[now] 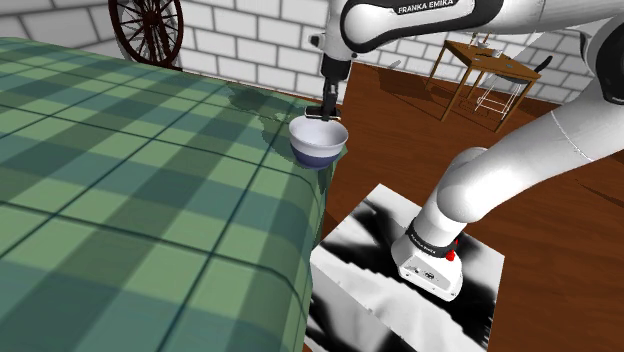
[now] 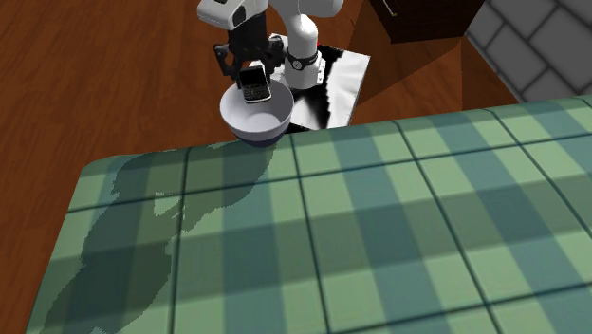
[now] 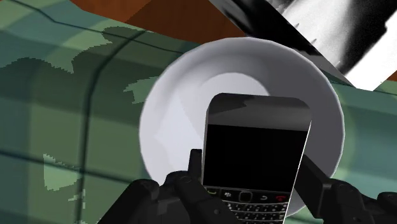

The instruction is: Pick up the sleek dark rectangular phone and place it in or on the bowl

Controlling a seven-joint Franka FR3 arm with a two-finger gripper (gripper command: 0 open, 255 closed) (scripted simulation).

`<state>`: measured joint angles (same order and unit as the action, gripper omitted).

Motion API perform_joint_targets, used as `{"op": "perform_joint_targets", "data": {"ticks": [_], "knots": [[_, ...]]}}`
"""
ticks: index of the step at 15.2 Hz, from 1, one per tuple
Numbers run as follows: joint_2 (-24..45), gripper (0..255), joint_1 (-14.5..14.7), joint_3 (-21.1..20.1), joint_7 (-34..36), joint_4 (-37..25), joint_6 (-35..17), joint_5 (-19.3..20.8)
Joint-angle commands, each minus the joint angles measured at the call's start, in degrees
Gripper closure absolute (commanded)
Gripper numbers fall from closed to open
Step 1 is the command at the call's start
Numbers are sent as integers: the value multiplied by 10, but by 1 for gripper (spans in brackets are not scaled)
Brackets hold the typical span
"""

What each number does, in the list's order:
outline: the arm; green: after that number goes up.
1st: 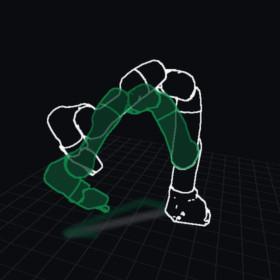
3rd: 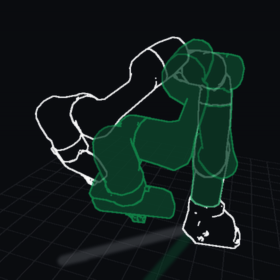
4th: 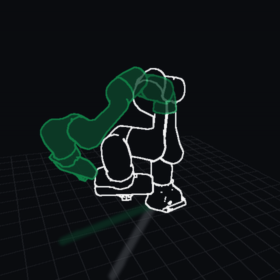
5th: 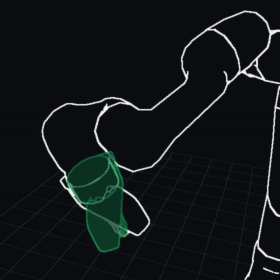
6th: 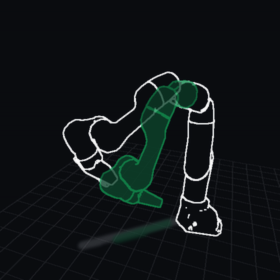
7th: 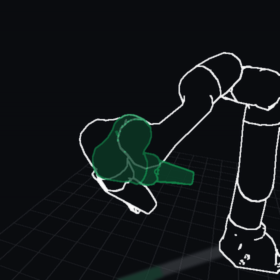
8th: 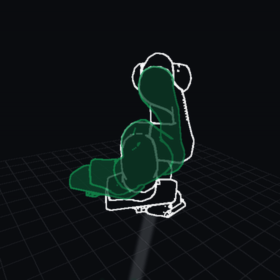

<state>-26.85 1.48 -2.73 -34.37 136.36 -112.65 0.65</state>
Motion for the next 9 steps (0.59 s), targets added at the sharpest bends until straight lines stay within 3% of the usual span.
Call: {"op": "perform_joint_targets", "data": {"ticks": [1,9], "knots": [[5,255,-1,1,-1,12,-17,1],[21,255,-1,0,1,57,-78,1]]}}
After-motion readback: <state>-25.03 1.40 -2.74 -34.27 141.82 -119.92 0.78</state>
